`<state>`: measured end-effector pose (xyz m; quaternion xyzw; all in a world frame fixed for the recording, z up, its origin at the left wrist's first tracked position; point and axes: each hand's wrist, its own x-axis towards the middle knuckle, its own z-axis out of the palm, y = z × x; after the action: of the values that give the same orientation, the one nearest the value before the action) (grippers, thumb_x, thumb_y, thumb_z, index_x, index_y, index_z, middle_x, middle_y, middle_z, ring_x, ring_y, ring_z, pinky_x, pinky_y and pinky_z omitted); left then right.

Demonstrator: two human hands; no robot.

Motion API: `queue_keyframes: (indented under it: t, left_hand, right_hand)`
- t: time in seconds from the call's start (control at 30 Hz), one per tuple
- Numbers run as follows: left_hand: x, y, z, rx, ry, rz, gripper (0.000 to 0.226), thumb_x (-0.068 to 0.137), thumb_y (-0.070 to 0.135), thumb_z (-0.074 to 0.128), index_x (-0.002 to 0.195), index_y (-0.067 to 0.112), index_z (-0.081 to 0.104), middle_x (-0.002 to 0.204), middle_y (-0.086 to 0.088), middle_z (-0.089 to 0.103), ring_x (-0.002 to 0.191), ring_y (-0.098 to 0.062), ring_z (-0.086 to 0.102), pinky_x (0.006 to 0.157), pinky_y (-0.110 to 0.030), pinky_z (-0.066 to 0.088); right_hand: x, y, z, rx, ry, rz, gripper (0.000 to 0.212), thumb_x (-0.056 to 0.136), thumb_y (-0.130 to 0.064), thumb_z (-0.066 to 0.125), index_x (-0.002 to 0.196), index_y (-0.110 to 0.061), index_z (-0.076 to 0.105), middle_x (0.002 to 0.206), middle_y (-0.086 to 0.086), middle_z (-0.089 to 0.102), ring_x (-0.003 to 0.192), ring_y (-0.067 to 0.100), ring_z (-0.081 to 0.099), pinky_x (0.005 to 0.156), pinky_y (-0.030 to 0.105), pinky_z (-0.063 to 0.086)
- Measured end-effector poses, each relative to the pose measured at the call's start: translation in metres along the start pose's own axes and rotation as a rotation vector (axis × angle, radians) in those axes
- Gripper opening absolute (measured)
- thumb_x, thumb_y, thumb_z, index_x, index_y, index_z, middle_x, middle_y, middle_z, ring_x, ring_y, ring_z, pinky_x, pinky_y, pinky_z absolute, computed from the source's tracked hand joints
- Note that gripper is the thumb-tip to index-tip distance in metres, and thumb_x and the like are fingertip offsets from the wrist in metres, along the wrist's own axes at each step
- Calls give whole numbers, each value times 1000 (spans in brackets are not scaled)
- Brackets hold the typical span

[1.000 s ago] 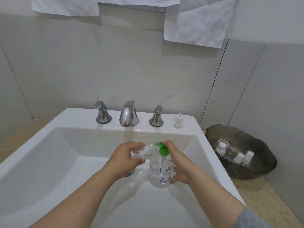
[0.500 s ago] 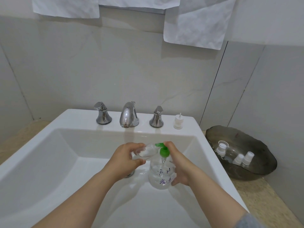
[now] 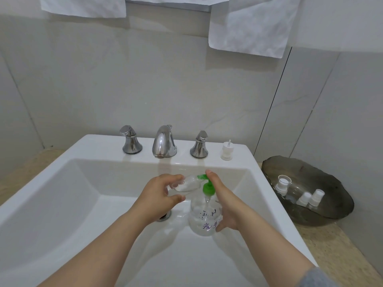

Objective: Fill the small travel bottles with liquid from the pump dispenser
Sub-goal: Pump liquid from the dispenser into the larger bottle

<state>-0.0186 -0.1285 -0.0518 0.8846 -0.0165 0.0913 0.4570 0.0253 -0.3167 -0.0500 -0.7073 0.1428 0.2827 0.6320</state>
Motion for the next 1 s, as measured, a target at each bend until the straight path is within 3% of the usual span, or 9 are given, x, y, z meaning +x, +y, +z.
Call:
queue_keyframes:
  t: [0.13,0.33,0.6,0.8,1.0]
  left_hand:
    - [0,-1,2,13,-4,6,48,76,17,76,119,30,62,111,11,62,95,-15,57,76,-9,40]
    - [0,-4,5,9,-42,-23,52,75,15,77,123,24,61,117,10,61,109,-7,55,99,-25,42]
    - [-1,-5,5,30,-46,-21,49,76,15,76,123,23,61,108,11,61,96,-1,55,83,-15,37]
    - [-1,-5,5,29,-39,-29,50,76,16,76,122,25,61,111,9,63,96,-5,57,82,-14,39]
    - [0,-3,3,-7,-2,-17,48,75,19,76,120,31,62,110,12,62,90,-14,58,79,-16,44]
  right_hand:
    - [0,-1,2,-34,36,-15,83,76,-77,49,143,-30,40,151,5,35,135,44,34,104,67,28]
    - [-3,-2,2,-79,79,-38,68,85,-68,46,137,-24,44,132,6,43,125,44,42,96,63,36]
    - [-6,-2,3,-106,87,-81,61,90,-64,42,135,-24,46,124,3,43,107,34,41,89,58,40]
    - [-6,-2,2,-98,89,-70,62,90,-65,43,136,-23,45,126,4,43,126,41,40,97,62,36]
    - [-3,-1,-2,-51,40,-28,75,80,-76,47,140,-31,42,146,3,38,137,39,32,104,64,31]
